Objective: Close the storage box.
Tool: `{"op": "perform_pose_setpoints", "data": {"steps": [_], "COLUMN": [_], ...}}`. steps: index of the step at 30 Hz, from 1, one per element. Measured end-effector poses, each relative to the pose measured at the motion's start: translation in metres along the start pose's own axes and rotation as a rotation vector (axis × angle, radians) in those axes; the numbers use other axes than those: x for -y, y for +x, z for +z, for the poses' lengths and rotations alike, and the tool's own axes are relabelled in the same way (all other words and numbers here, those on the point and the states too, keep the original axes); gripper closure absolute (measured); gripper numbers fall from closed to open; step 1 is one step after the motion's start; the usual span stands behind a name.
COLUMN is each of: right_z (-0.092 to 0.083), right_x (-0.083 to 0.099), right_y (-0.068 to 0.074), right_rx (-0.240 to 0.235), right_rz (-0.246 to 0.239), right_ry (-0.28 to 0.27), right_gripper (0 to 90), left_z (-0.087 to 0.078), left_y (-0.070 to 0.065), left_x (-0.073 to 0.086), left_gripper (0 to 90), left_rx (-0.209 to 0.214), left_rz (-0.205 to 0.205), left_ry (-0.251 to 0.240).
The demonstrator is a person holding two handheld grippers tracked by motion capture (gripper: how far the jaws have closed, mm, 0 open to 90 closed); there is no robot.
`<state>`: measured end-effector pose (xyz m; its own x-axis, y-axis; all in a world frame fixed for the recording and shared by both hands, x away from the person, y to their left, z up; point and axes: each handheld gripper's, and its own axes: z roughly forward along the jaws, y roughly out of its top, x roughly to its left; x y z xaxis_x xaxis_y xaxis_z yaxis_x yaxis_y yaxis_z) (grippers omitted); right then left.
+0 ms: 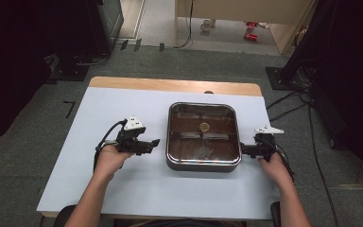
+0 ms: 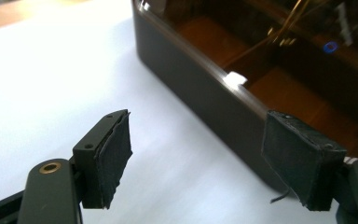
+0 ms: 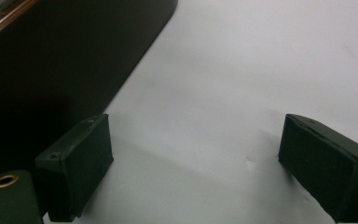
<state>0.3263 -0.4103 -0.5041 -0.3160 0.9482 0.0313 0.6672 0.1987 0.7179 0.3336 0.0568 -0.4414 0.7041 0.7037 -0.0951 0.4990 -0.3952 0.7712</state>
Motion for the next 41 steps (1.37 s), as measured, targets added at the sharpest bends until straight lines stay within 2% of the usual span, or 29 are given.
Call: {"op": "perform_pose_setpoints", "data": {"steps": [3, 4, 5, 7, 11, 14, 18, 20, 22, 23, 26, 41], "right_z": [0.000, 0.000, 0.000, 0.000, 0.000, 0.000, 0.000, 0.000, 0.000, 0.000, 0.000, 0.000], "right_x": [0.000, 0.000, 0.000, 0.000, 0.000, 0.000, 0.000, 0.000, 0.000, 0.000, 0.000, 0.000], "right_y": [0.000, 0.000, 0.000, 0.000, 0.000, 0.000, 0.000, 0.000, 0.000, 0.000, 0.000, 0.000], "right_rx": [0.000, 0.000, 0.000, 0.000, 0.000, 0.000, -0.001, 0.000, -0.001, -0.001, -0.001, -0.001], "right_rz": [0.001, 0.001, 0.001, 0.001, 0.001, 0.001, 0.001, 0.001, 0.002, 0.002, 0.002, 0.002], "right_ry": [0.000, 0.000, 0.000, 0.000, 0.000, 0.000, 0.000, 0.000, 0.000, 0.000, -0.001, -0.001], "right_gripper": [9.1, 9.1, 9.2, 9.2, 9.2, 9.2, 9.2, 9.2, 9.2, 9.2, 9.1, 9.1], "left_z": [0.006, 0.006, 0.009, 0.012, 0.018, 0.023, 0.028, 0.029, 0.031, 0.032, 0.032, 0.032], "left_y": [0.005, 0.005, 0.008, 0.011, 0.009, 0.008, -0.001, -0.003, -0.008, -0.011, -0.009, -0.011], "left_x": [0.016, 0.016, 0.022, 0.029, 0.035, 0.038, 0.041, 0.042, 0.050, 0.051, 0.051, 0.051], "left_gripper": [23.6, 22.7, 22.7, 23.9, 23.8, 23.5, 22.7, 20.3, 16.1, 14.7, 14.7, 13.5], "left_rx": [-0.028, -0.028, -0.043, -0.041, -0.057, -0.059, -0.060, -0.069, -0.083, -0.094, -0.086, -0.102], "left_rz": [-0.029, -0.029, -0.038, -0.084, -0.074, -0.087, -0.063, -0.035, 0.031, 0.047, 0.037, 0.040], "left_ry": [0.028, 0.028, 0.049, 0.076, 0.093, 0.117, 0.105, 0.106, 0.067, 0.068, 0.069, 0.068]}}
